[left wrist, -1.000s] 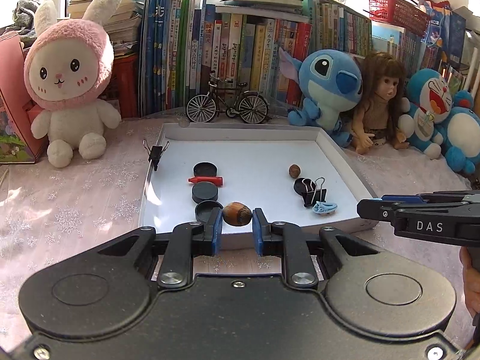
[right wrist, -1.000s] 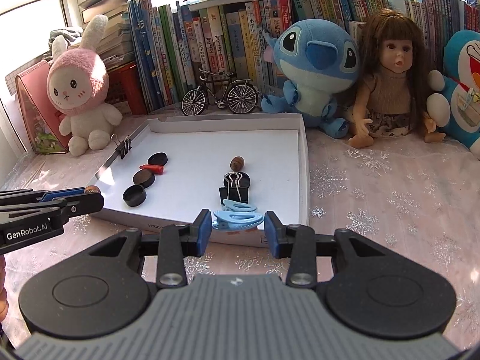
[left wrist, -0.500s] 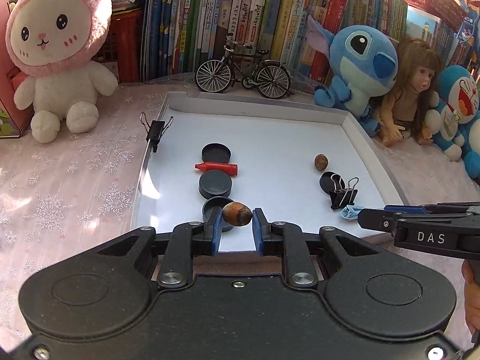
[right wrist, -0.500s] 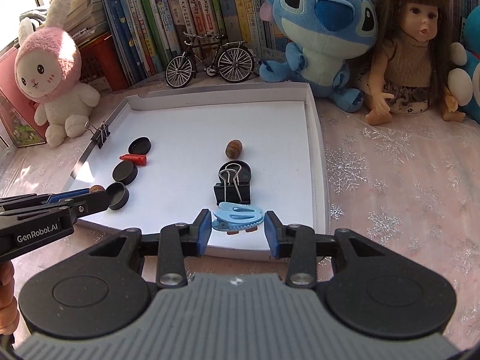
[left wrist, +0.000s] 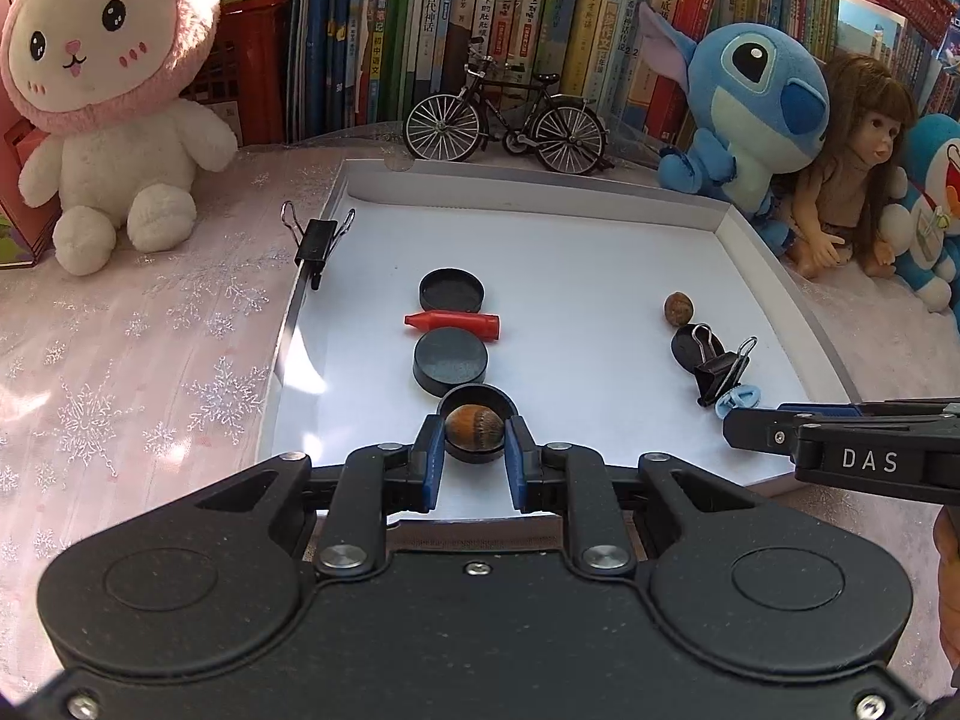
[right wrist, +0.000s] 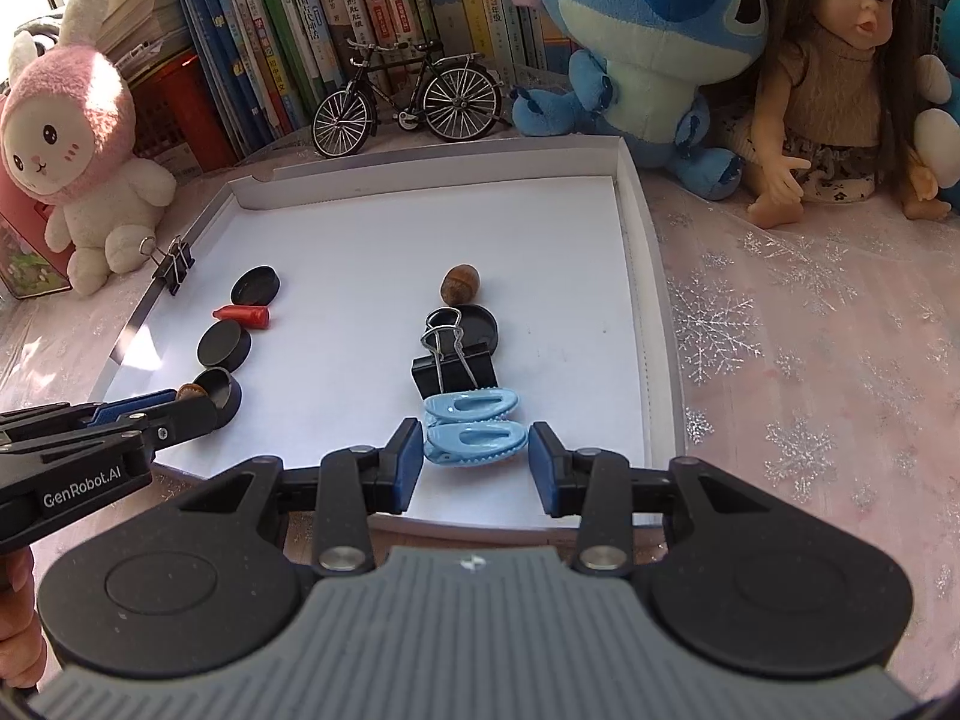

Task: Organize rigid objects
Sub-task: 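Open the left gripper to drop the acorn in the cup while the right releases the blue clip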

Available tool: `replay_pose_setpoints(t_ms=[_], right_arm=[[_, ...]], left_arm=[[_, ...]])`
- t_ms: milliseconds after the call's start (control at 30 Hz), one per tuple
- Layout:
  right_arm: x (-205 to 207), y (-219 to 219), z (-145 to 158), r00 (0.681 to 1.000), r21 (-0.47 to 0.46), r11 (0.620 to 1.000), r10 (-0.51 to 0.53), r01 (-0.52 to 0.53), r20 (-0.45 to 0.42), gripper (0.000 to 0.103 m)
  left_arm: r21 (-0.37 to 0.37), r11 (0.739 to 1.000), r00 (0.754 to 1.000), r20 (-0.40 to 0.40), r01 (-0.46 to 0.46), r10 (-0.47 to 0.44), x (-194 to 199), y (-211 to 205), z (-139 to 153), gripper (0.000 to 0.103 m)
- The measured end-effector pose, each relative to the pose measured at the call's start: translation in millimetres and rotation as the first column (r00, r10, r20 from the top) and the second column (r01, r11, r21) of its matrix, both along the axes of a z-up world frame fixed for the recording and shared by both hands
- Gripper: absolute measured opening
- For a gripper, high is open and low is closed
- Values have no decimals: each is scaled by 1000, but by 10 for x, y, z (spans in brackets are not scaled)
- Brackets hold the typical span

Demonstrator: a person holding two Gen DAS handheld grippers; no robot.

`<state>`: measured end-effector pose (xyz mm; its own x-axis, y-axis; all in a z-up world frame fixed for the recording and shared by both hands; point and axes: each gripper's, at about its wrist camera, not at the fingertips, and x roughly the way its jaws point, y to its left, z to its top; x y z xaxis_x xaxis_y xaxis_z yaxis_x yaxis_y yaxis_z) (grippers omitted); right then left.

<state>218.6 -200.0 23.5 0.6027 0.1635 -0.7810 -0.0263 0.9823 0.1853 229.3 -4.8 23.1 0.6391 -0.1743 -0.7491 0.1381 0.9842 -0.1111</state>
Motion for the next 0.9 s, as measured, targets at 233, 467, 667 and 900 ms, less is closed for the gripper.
replay_pose_setpoints(t_ms=[233,467,667,900], right_arm=[[72,-5,-11,1000,8,1000,-17,17,17,44],[227,-2,-15,998,0,999,-40,40,54,44],[350,-10,2,996,-3,999,-49,49,70,44],[322,-24,-31,996,-12,999,-36,37,82,53]], left_arm=[[-8,1000,999,15,-29,29,133,-2,-23,20],[1,999,999,16,-37,37,381,-27,-26,20],[-6,997,997,29,-74,74,535,-11,-57,21],[32,996,996,43,-83,81,494,-17,-119,31]])
